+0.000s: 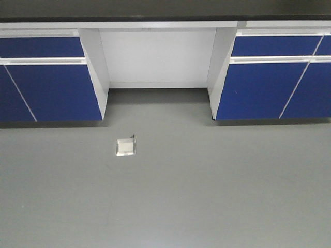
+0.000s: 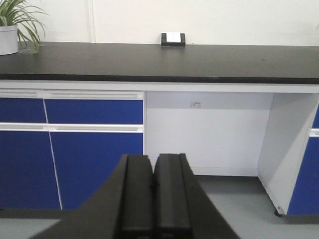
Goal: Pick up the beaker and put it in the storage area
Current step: 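Keep holding the beaker while driving the base to the other bench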
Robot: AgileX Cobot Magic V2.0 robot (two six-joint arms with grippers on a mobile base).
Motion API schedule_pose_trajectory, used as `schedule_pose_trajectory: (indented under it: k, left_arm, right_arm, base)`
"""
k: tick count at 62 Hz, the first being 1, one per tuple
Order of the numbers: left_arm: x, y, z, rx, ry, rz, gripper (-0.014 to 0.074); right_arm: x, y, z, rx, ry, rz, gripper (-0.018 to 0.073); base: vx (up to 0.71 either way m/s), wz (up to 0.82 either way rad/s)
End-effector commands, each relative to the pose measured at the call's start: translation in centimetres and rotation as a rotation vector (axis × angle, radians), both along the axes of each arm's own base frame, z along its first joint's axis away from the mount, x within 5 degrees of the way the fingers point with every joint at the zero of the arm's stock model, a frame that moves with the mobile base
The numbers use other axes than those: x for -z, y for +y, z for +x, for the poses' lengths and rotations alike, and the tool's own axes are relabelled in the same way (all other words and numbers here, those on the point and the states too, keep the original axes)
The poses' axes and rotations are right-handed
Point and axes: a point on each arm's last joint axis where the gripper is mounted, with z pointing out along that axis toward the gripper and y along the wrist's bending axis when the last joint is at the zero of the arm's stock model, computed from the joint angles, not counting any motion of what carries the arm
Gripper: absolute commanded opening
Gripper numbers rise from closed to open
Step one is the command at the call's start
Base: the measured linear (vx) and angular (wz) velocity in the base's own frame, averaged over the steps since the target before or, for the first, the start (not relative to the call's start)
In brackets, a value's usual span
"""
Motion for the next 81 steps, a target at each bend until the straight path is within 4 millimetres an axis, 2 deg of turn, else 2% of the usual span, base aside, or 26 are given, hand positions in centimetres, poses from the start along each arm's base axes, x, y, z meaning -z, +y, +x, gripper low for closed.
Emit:
schedule_pose_trajectory:
  k: [1, 50, 81]
  left_arm:
    - [-0.13, -0.16, -0.01, 0.02, -0.081, -0.012, -0.0008]
    - [-0.13, -0.16, -0.01, 0.02, -0.081, -0.012, -0.0008]
    - [-0.13, -0.16, -0.01, 0.02, -0.081, -0.012, -0.0008]
  right_arm:
    - [-1.69, -0.04, 0.15, 0.001, -0.1, -0.016, -0.0003]
    - [-1.69, -0.04, 0.15, 0.001, -0.1, -0.016, -0.0003]
    - [-1.69, -0.04, 0.15, 0.001, -0.1, -0.016, -0.0003]
  base:
    - [0.43, -0.02]
    - [0.42, -0.06]
    - [0.31, 0.13]
